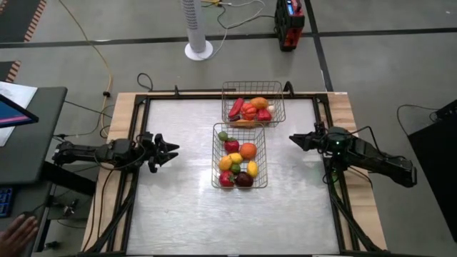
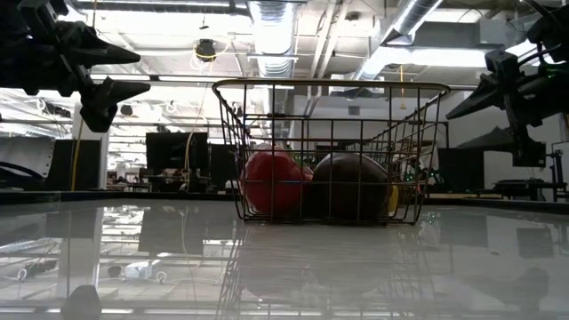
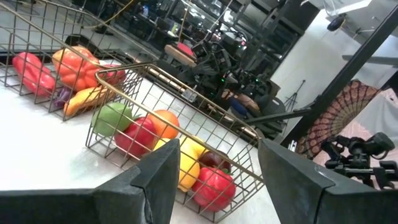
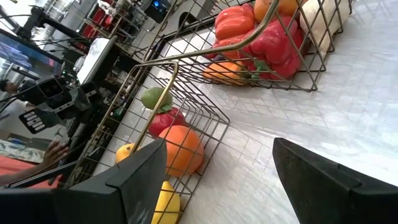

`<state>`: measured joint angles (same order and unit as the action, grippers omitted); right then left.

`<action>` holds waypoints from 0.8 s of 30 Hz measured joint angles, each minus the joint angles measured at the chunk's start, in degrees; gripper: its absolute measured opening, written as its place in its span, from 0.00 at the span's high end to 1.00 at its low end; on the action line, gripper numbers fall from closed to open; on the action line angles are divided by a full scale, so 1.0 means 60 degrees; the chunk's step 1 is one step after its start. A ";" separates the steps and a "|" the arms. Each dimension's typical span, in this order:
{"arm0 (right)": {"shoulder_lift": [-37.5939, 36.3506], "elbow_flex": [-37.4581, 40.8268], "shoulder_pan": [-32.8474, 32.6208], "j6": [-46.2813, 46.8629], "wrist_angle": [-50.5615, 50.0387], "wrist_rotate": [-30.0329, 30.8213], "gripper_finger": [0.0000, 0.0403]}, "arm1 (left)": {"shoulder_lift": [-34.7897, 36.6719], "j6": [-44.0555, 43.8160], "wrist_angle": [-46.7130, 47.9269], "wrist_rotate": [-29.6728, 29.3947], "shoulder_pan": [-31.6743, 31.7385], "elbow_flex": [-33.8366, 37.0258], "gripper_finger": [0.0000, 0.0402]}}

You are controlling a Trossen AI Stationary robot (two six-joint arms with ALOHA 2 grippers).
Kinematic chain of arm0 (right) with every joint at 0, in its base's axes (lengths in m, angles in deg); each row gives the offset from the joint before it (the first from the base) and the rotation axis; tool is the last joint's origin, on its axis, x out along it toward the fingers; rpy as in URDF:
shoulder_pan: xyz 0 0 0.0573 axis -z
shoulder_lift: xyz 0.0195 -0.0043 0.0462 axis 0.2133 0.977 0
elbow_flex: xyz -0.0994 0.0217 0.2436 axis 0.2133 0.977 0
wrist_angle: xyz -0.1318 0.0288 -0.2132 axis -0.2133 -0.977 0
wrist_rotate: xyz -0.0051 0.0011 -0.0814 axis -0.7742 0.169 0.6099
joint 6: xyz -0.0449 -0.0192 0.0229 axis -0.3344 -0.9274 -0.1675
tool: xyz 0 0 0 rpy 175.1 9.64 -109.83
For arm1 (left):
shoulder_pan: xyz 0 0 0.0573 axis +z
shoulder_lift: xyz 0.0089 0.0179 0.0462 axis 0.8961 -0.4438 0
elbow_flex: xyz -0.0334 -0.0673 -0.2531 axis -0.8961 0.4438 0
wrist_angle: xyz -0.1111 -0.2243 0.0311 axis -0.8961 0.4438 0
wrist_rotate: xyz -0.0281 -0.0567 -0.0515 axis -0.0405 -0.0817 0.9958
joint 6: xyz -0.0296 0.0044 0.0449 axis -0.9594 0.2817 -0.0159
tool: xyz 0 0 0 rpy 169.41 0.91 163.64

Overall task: Sort produce into baskets
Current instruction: Return to Home Position

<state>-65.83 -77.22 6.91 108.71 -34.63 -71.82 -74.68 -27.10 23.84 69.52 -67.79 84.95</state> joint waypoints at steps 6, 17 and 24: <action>0.0000 0.0004 0.0000 0.0000 0.0000 0.0006 0.20 | 0.0000 -0.0022 0.0001 0.0000 0.0000 -0.0004 0.49; 0.0000 0.0004 0.0000 0.0000 -0.0004 0.0029 0.20 | 0.0000 0.0003 0.0001 0.0004 0.0000 -0.0004 0.49; 0.0000 0.0007 0.0000 0.0000 -0.0004 0.0029 0.20 | 0.0000 -0.0004 0.0001 0.0004 0.0000 -0.0004 0.49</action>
<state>-65.83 -77.18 6.91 108.71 -34.65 -71.65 -74.68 -27.12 23.84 69.54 -67.79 84.93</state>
